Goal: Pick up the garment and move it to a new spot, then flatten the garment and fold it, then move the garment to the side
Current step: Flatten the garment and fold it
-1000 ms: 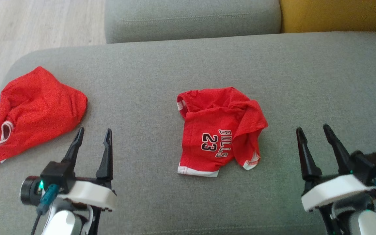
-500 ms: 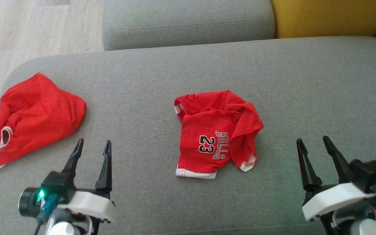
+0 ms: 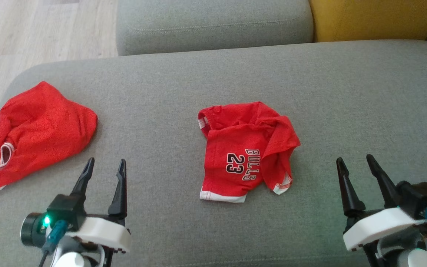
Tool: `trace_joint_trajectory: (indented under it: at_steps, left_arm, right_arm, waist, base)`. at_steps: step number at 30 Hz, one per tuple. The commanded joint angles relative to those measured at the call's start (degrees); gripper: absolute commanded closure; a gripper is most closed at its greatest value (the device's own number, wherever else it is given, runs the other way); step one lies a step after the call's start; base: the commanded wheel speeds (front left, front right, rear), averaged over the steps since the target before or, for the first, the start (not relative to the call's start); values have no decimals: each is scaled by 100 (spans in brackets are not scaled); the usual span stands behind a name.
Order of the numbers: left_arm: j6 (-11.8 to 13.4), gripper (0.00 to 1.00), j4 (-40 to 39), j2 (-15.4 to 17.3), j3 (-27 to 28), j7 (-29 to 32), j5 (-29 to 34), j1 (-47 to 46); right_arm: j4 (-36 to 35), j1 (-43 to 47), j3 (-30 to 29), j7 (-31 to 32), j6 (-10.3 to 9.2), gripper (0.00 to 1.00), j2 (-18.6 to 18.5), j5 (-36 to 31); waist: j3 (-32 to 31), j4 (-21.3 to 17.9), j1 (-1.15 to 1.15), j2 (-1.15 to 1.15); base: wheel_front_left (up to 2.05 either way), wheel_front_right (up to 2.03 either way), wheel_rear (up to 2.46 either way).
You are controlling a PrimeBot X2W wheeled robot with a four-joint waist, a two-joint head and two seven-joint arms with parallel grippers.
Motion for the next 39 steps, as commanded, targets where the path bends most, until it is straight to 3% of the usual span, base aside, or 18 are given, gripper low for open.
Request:
trace_joint_trajectory:
  at_steps: [1, 7, 15, 24, 25, 26, 27, 35, 39]
  left_arm:
    - [15, 0, -182, 148, 178, -18, 32, -247]
    - [32, 0, -194, 162, 144, -22, 65, -328]
    - [26, 0, -242, 104, 41, -61, 171, -705]
    - [-7, 0, -178, -4, -55, -134, 238, -1083]
    - [-10, 0, -163, -15, -62, -143, 239, -1109]
    - [-13, 0, -149, -26, -69, -151, 240, -1132]
    - [-16, 0, -137, -35, -74, -159, 242, -1153]
    - [-28, 0, -85, -86, -97, -207, 252, -1282]
    - [-48, 0, -71, -124, -124, -228, 261, -1366]
  right_arm:
    - [-212, -212, 122, 7, 23, 0, -29, -20]
    - [-114, -297, 286, 162, 23, 0, -29, 23]
    - [562, -866, 1028, 631, 23, 0, -29, 462]
    - [1515, -1819, 1336, 427, 23, 0, -29, 804]
    - [1615, -1905, 1308, 392, 23, 9, -29, 814]
    - [1696, -1983, 1271, 354, 23, 38, -29, 834]
    - [1753, -2052, 1232, 312, 23, 100, -29, 857]
    - [1823, -2350, 680, 93, 23, 100, -41, 657]
    - [1854, -2521, 300, 171, 23, 100, -225, 587]
  waist:
    - [12, 9, 0, 0]
    - [110, 47, 0, 0]
    - [601, 208, 0, 0]
    - [1023, 346, 0, 0]
    - [1043, 352, 0, 0]
    - [1062, 358, 0, 0]
    - [1081, 363, 0, 0]
    - [1207, 390, 0, 0]
    - [1298, 420, 0, 0]
  base:
    - [0, 0, 0]
    - [0, 0, 0]
    - [0, 0, 0]
    - [0, 0, 0]
    - [0, 0, 0]
    - [0, 0, 0]
    - [0, 0, 0]
    - [0, 0, 0]
    - [0, 0, 0]
